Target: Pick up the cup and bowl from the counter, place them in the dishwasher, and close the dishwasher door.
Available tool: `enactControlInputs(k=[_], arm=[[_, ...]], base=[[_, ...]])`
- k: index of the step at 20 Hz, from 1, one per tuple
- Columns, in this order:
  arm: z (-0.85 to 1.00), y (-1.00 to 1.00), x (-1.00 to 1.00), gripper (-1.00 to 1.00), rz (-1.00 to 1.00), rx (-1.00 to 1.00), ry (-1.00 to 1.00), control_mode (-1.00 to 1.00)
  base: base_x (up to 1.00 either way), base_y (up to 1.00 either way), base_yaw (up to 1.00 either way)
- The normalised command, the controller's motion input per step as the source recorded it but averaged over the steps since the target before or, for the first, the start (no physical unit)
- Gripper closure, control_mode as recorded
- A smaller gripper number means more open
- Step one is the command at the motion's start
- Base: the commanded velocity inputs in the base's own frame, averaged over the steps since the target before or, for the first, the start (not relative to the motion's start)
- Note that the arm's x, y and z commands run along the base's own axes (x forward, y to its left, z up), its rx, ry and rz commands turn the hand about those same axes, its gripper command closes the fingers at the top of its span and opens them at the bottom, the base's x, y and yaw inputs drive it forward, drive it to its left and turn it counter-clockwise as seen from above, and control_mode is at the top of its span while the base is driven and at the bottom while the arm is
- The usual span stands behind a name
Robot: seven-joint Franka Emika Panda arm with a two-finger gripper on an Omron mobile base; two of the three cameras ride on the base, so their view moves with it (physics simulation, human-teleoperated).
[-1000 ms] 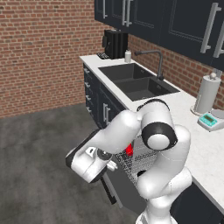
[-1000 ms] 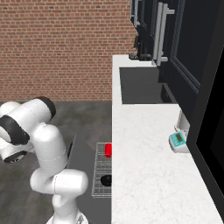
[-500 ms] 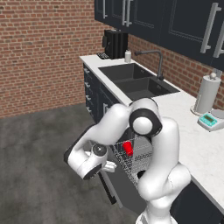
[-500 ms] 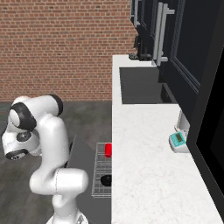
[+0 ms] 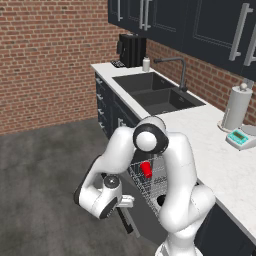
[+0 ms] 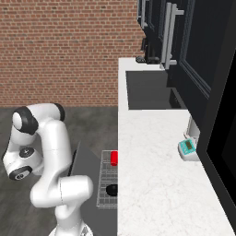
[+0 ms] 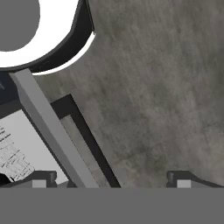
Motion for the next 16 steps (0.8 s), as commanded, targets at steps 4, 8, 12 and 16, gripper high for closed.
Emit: enactControlInputs(k=[4, 8, 12, 16], arm=[[-0.27, 1.0, 0.0, -1.0, 0.03, -0.48, 0.0, -1.0], [-0.17, 1.0, 0.0, -1.0, 0.05, -0.46, 0.0, -1.0], [-0.08, 1.0, 0.0, -1.0, 0.05, -0.44, -0.01, -1.0], [-0.02, 1.0, 0.01, -1.0, 0.05, -0.41, -0.01, -1.0]], base=[[0.0, 0.0, 0.0], [0.0, 0.0, 0.0], [0.0, 0.0, 0.0], [0.0, 0.0, 0.0]])
